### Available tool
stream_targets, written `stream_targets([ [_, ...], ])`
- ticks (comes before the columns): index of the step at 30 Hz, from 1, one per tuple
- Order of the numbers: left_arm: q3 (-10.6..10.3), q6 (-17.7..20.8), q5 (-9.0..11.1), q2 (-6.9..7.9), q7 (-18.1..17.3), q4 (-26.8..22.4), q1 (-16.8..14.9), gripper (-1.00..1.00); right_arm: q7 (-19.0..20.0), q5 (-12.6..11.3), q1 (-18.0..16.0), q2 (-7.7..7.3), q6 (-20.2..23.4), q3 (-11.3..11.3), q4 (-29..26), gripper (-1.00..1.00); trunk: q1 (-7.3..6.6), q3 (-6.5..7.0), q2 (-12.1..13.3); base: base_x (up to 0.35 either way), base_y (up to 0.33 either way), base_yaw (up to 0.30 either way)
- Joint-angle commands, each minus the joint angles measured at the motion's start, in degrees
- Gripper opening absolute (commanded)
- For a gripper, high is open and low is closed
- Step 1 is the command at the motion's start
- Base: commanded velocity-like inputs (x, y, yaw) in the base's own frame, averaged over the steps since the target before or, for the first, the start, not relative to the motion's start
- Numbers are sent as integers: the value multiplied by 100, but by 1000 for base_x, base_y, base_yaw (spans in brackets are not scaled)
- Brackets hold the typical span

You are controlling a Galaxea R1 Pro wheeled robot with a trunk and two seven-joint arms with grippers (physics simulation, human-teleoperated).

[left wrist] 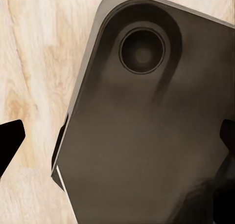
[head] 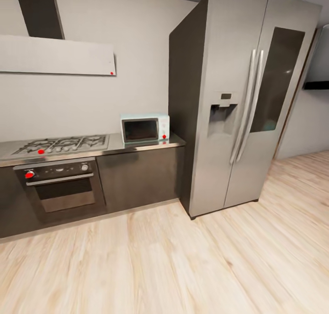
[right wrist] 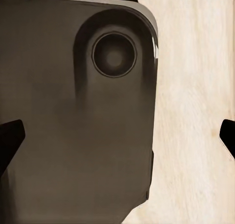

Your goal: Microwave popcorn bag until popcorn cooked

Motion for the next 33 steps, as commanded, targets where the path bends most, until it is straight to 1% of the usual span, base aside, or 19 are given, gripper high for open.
stream_targets([
  [1,44,7,3,-1,0,-8,1,100,-6,5,-1,0,-13,4,0,100,3,-5,-2,329,0,0],
  [5,44,5,3,-6,2,-8,1,100,-1,6,-1,-2,-4,4,0,100,3,-5,-2,329,0,0],
  [8,44,5,3,-8,2,-8,1,100,-18,17,-1,-3,-3,5,0,100,3,-5,-2,329,0,137],
  [10,44,5,2,-9,2,-8,1,100,-20,74,-1,-3,-2,6,0,100,3,-5,-2,329,0,244],
  [13,44,5,-4,-15,8,-8,1,100,-26,222,-1,3,-6,4,0,100,3,-5,-2,329,0,265],
  [15,44,5,-5,-17,10,-8,1,100,-27,259,-1,5,-8,4,0,100,3,-5,-2,329,-8,271],
  [25,44,5,-2,-10,10,-8,1,100,-32,269,-1,6,-9,4,0,100,3,-5,-2,322,-134,265],
  [33,44,5,3,-9,11,-6,1,100,-26,293,-1,-1,-10,4,0,100,3,-5,-2,319,-150,34],
])
